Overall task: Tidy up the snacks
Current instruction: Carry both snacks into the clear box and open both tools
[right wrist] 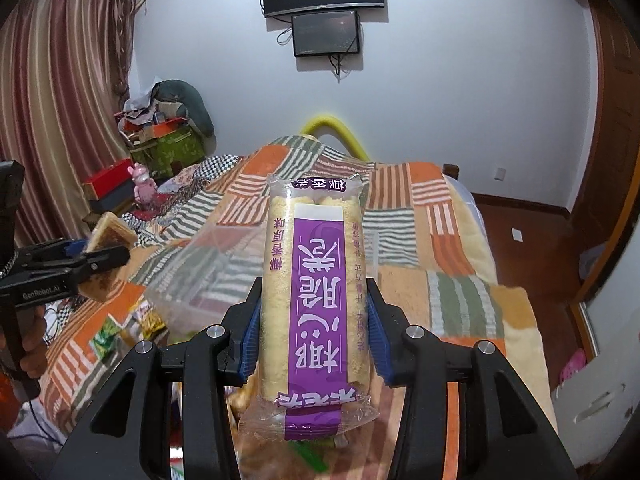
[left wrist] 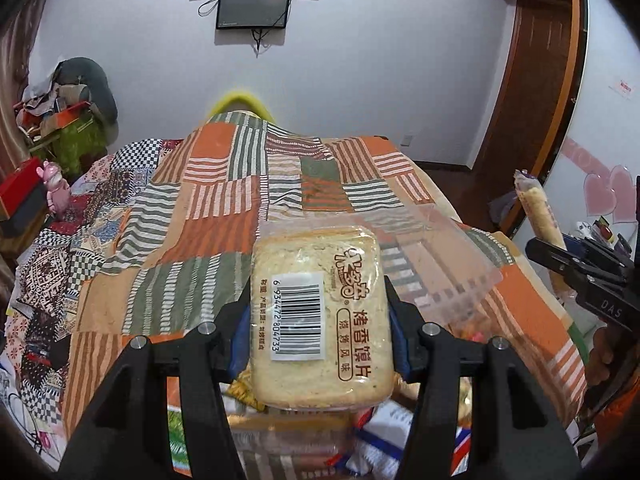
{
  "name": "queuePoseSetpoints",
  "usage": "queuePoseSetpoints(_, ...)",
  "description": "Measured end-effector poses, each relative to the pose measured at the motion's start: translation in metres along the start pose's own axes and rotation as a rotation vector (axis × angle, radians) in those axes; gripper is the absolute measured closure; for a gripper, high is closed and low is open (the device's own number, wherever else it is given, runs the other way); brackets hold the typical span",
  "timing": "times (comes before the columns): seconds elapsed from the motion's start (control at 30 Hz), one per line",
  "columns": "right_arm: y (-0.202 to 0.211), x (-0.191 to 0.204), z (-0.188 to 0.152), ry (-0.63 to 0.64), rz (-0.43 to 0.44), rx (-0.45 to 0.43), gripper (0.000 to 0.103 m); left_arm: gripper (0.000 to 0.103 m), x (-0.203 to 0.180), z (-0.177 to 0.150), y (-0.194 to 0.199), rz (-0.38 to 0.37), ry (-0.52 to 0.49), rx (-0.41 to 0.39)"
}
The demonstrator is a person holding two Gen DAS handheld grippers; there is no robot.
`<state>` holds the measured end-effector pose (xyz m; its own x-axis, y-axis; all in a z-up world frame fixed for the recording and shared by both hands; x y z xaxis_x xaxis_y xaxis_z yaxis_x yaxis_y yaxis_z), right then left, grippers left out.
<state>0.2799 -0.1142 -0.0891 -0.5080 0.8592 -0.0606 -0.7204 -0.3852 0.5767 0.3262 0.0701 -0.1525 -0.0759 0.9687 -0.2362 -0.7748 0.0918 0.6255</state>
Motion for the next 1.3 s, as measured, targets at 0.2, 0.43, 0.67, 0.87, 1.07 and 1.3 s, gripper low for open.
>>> queuePoseSetpoints(0.2, -0.020, 0.000, 0.011, 0.007, 0.014, -0.001, 0.061, 0.048, 0.002, 0.014, -0.024, 0.020, 0.010, 0.011)
queuePoseSetpoints(0.43, -0.047, 0.001, 0.018, 0.024, 0.009, 0.019, 0.061, 0.048, 0.003, 0.019, -0.052, 0.027, 0.015, 0.050)
queuePoseSetpoints(0.67, -0.077, 0.000, 0.013, 0.034, 0.025, 0.086, 0.061, 0.048, -0.001, 0.017, -0.088, 0.037, 0.000, 0.118)
queuePoseSetpoints(0.87, -0.096, -0.002, 0.002, 0.034, 0.050, 0.167, 0.061, 0.048, -0.005, 0.009, -0.110, 0.044, -0.027, 0.169)
queuePoseSetpoints(1.07, -0.107, 0.002, -0.006, 0.029, 0.098, 0.229, 0.061, 0.048, -0.004, 0.005, -0.121, 0.028, -0.019, 0.192)
queuePoseSetpoints(1.3, -0.110, 0.001, -0.008, 0.048, 0.090, 0.248, 0.059, 0.048, -0.008, 0.004, -0.118, 0.039, -0.053, 0.177)
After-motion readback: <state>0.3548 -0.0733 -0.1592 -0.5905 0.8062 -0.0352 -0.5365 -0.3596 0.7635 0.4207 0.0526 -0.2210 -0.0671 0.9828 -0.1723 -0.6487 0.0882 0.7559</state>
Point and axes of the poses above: each gripper's, at about its wrist camera, not at the fingertips, and y roughly against the way its jaws point, x to its left, z to its top, the point moved 8 cm from there along -y, roughly the way its jaws point, and after that the axes turned 8 degrees about y, right-handed, at the moved point
